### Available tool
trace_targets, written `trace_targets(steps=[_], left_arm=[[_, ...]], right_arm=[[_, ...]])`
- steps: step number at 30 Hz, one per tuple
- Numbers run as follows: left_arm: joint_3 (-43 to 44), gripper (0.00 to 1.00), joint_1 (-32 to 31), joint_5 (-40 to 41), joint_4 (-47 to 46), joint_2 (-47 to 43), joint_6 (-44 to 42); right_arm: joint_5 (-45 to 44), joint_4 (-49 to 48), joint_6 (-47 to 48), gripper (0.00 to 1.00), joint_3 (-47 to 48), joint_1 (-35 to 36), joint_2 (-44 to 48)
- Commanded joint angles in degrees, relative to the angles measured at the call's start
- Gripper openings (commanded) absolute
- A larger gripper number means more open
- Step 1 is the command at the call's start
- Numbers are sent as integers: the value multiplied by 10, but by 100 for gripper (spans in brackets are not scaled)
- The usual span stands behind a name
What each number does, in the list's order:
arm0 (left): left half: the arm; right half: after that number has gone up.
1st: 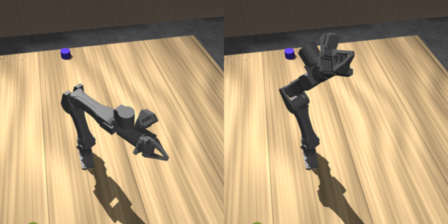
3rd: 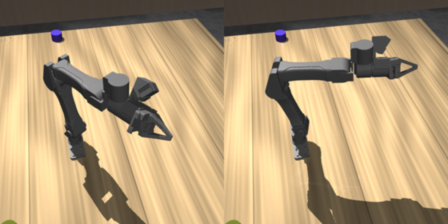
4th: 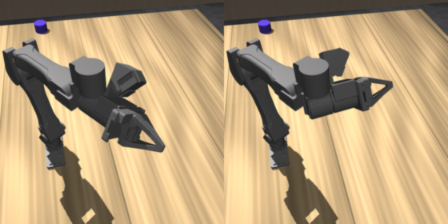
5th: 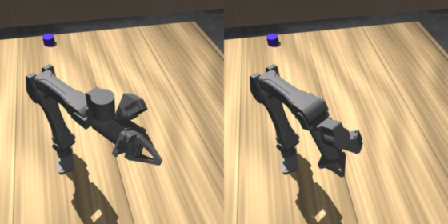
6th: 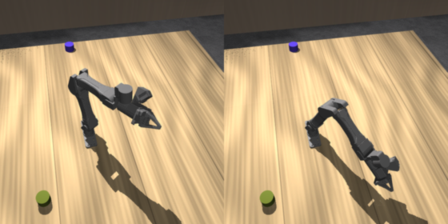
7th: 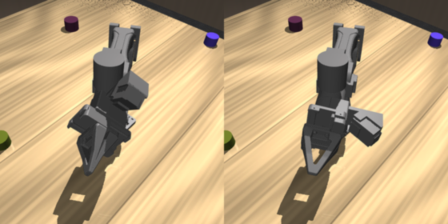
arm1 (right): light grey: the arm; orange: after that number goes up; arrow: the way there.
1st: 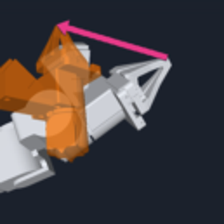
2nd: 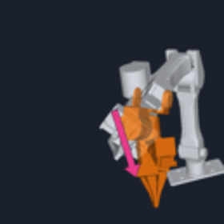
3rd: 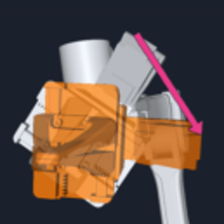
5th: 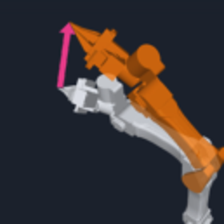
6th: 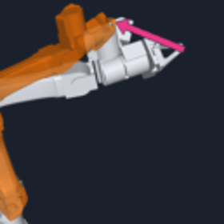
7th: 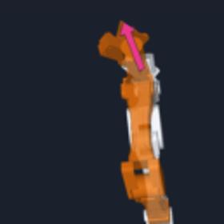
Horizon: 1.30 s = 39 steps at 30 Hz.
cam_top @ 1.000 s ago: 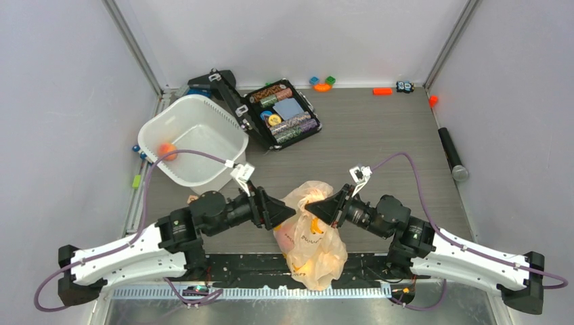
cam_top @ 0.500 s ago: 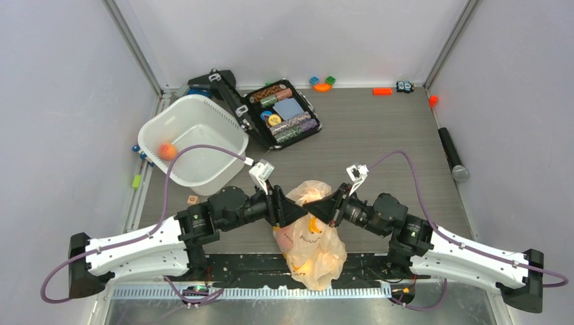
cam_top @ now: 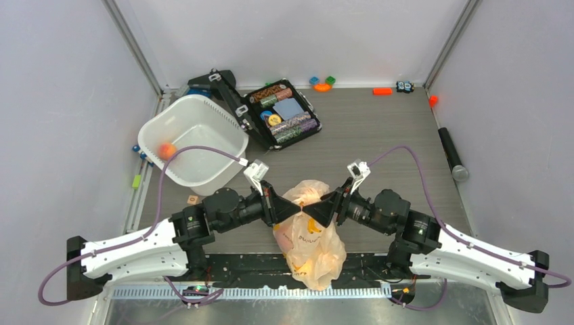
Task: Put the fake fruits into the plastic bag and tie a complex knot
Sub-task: Tie the plastic bag at the center of the board.
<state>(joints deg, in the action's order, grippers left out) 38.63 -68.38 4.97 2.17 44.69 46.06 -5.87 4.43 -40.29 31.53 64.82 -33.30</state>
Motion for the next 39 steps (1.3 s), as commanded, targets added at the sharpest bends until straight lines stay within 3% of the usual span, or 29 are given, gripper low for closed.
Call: trace_targets(steps=[1,4,8,13,18,25,39], left_arm=[[-11,0,8,12,9,-17,-6],[-10,0,9,7,21,-17,-9],[-10,0,9,6,29,-18,-9],[-10,0,9,23,42,-26,-5],[-5,0,9,30,58,-26,-2],[-4,0,9,40,70,-27,2],[-8,0,10,56,96,-44,4]], right_arm=[[-18,82,53,77,80,3,15],[-36,138,86,89,113,2,19],[-79,208,104,95,150,0,43],[-186,328,102,95,162,-5,82],[-203,401,100,92,142,-5,101],[-33,311,137,92,93,-4,100],[15,138,199,79,79,30,-10]])
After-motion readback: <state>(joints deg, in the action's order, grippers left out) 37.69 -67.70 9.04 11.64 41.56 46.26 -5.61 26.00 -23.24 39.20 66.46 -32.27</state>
